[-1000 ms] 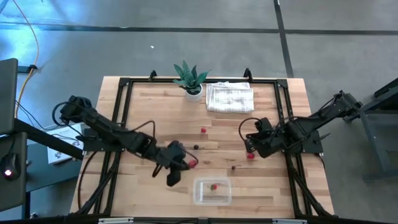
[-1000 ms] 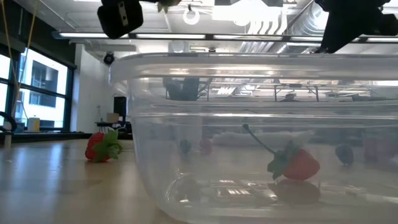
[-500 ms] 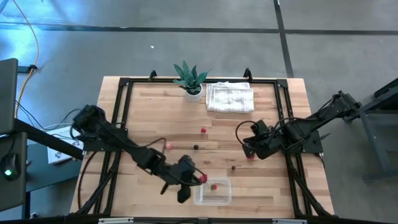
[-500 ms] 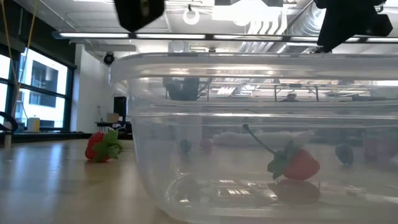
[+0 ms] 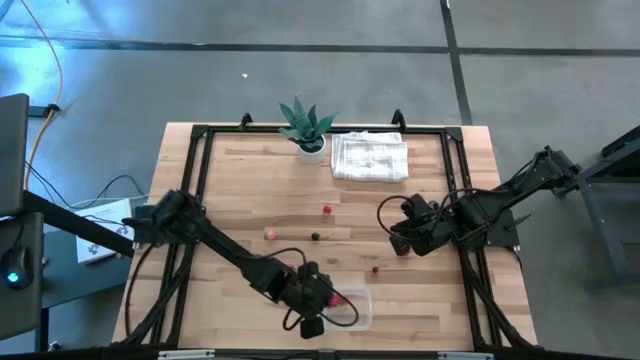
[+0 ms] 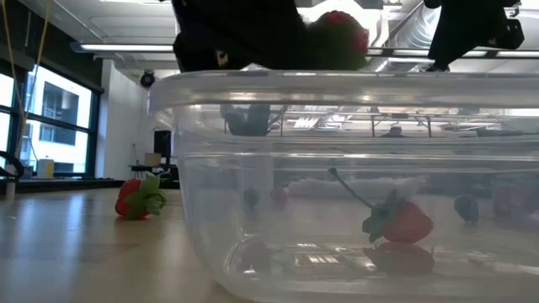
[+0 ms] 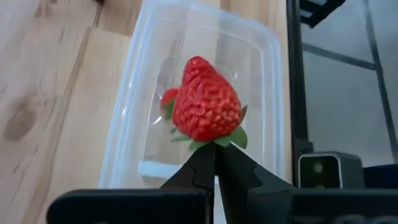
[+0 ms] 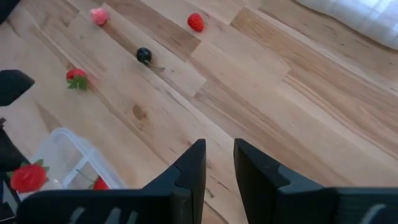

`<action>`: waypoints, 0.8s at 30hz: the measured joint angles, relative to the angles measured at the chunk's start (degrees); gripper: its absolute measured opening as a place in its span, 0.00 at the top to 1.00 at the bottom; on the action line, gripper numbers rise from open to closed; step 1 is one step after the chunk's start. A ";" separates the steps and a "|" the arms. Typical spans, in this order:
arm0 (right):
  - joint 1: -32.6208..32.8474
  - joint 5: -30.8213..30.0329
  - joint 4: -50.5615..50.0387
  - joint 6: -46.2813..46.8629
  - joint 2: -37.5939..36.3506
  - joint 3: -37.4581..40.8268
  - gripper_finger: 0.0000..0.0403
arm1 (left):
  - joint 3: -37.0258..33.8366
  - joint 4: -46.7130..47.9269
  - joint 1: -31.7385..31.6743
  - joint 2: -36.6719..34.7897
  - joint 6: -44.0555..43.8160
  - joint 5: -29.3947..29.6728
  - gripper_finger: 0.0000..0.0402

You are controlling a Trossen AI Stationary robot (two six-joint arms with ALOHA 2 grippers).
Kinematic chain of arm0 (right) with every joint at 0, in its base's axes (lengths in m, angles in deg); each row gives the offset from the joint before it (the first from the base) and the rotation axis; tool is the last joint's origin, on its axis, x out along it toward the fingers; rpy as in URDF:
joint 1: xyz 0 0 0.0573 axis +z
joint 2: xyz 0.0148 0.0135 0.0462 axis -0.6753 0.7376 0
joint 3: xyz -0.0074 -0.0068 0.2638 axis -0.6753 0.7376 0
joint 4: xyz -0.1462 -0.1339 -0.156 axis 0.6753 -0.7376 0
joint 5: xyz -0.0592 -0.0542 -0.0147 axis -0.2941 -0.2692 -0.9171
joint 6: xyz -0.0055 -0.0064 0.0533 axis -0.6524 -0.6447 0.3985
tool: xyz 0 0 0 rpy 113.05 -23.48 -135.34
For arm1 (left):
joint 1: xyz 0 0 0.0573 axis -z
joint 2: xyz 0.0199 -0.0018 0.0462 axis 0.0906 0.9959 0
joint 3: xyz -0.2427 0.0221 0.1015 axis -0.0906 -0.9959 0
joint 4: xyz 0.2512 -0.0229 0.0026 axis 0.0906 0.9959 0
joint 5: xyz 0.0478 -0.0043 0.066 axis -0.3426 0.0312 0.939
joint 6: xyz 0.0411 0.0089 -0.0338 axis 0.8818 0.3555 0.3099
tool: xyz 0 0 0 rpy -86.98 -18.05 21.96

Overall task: Pick and placing Produce into tupperware
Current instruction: Put the strawberry into the transparent bin

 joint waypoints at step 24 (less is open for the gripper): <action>0.02 0.85 0.33 -1.22 0.00 0.00 0.82 | -0.05 3.00 -0.15 2.42 -0.24 -0.55 0.77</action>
